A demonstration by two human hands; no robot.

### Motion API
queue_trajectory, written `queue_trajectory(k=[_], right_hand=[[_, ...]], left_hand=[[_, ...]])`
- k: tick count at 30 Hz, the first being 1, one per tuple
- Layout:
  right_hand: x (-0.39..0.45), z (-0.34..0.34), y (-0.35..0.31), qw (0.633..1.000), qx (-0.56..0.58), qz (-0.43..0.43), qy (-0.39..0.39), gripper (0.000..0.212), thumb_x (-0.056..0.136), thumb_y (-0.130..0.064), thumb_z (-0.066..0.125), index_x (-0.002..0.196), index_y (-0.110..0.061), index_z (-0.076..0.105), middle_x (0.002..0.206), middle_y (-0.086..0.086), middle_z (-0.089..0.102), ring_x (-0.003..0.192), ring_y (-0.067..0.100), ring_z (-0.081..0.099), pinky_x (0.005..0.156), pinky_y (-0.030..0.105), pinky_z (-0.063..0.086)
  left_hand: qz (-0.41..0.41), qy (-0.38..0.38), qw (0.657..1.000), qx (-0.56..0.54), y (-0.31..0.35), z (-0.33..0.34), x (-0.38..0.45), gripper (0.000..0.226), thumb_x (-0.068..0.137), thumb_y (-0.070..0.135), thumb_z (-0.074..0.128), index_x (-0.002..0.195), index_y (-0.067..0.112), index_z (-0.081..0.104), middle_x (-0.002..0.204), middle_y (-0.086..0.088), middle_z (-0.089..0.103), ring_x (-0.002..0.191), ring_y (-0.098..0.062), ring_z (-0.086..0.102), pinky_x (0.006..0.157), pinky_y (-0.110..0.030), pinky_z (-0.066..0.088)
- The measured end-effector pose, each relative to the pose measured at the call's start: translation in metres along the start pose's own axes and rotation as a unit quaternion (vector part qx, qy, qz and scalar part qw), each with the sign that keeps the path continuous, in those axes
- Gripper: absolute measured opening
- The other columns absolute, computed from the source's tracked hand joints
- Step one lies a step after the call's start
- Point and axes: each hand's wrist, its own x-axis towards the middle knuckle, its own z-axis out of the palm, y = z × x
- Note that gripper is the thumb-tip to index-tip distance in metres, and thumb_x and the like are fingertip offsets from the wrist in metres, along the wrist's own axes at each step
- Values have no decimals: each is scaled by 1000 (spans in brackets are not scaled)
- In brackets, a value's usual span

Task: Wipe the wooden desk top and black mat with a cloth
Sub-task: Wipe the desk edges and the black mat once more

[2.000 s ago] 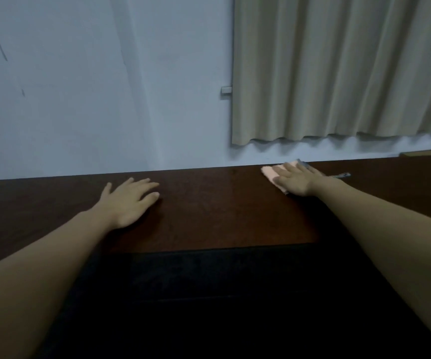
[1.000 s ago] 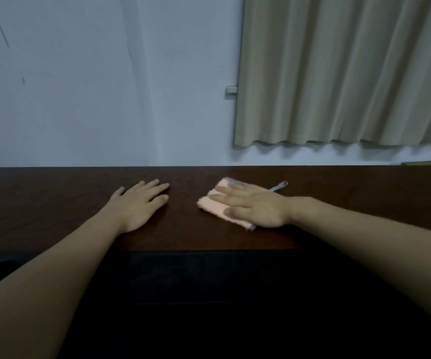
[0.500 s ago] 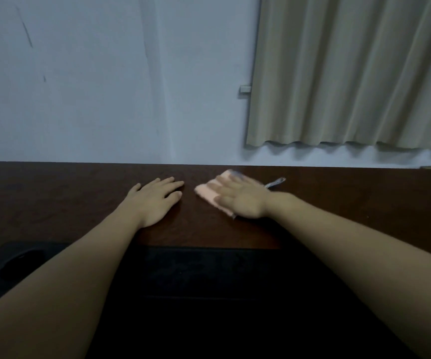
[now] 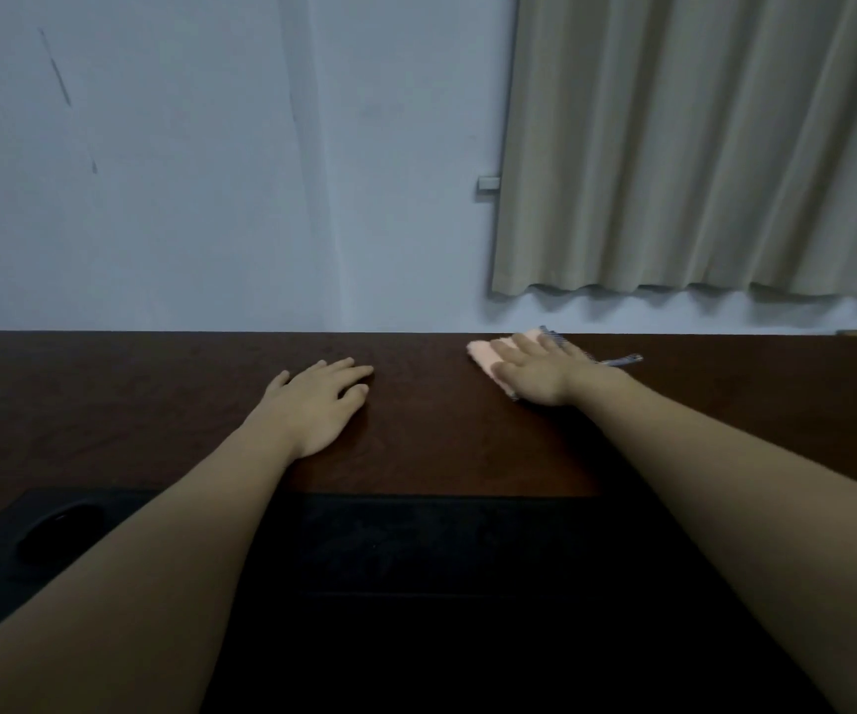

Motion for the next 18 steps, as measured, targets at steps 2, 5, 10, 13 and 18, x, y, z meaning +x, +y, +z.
queue_trajectory(k=[2,5,10,13,18], right_hand=[[1,-2,-33,1000,2,-30,-7,59,106,-54,15,161,-37,0,171,1,-6,156,30,-8,125,50,-5],[-19,0,-70,993,-9,-116,-16,59,107,-54,16,161,-39,0,170,-3,-8,156,27,-8,125,48,-5],[-57,3,-46,977,-4,-212,-14,56,109,-51,22,160,-41,3,170,-9,-6,155,14,-9,124,32,-8],[-40,-6,-6,989,4,-147,-13,57,110,-46,21,162,-31,4,170,-5,-2,156,15,-8,122,30,-5],[18,-4,11,1000,15,-13,16,58,107,-53,17,161,-37,5,171,0,-1,157,24,-7,126,47,-3]], left_hand=[[-3,5,1000,-5,-1,0,1,47,107,48,24,154,44,29,166,14,19,154,-16,14,123,-54,7],[0,16,1000,-17,-3,0,1,48,107,47,28,155,44,26,166,13,17,154,-17,13,123,-55,8],[13,43,999,-22,0,-1,-1,52,107,46,30,158,41,20,167,11,12,155,-18,8,124,-52,8],[14,38,999,-19,0,-1,-2,52,107,47,29,158,40,19,167,11,13,155,-18,7,124,-52,7],[6,42,999,-17,0,1,1,53,106,48,29,158,40,20,167,10,14,155,-18,7,124,-51,6]])
